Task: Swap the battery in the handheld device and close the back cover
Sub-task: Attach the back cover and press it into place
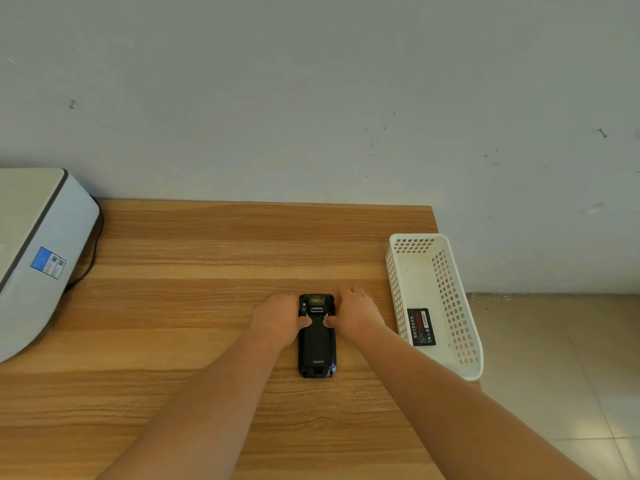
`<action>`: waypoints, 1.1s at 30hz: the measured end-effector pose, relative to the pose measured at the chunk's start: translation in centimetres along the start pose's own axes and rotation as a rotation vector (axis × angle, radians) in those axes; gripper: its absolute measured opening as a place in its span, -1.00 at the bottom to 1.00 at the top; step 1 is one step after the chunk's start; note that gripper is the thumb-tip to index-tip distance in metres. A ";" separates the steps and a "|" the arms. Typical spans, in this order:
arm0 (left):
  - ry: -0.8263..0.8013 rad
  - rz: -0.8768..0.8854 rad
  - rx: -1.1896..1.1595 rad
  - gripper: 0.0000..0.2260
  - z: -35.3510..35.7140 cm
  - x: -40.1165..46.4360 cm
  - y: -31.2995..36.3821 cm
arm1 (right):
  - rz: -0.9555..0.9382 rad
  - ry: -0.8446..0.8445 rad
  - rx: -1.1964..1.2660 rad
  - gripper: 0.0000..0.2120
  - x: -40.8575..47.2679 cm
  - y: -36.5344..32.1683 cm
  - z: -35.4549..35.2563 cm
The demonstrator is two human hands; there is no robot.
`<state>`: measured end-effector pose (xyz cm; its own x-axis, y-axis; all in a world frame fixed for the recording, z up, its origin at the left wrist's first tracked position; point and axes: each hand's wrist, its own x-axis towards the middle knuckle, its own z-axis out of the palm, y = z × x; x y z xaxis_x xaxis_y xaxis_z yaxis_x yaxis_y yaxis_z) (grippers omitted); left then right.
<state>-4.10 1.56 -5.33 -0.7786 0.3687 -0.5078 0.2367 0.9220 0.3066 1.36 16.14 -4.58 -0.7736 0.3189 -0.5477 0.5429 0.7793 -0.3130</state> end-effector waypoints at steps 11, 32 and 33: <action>-0.013 -0.023 -0.055 -0.86 0.1 0.1 -0.2 | 0.165 -0.174 0.211 -0.73 0.6 0.1 0.1; -0.070 -0.110 -0.302 -0.83 1.5 -1.4 -0.7 | 0.164 -0.136 0.367 -0.71 -1.4 1.4 1.5; -0.088 -0.110 -0.314 -0.80 1.6 -1.6 -0.9 | 0.163 -0.154 0.386 -0.66 -1.6 1.6 1.6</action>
<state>-2.16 0.31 -6.07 -0.7329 0.2903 -0.6153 -0.0474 0.8804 0.4718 3.97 16.05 -5.46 -0.6260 0.3137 -0.7140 0.7585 0.4578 -0.4638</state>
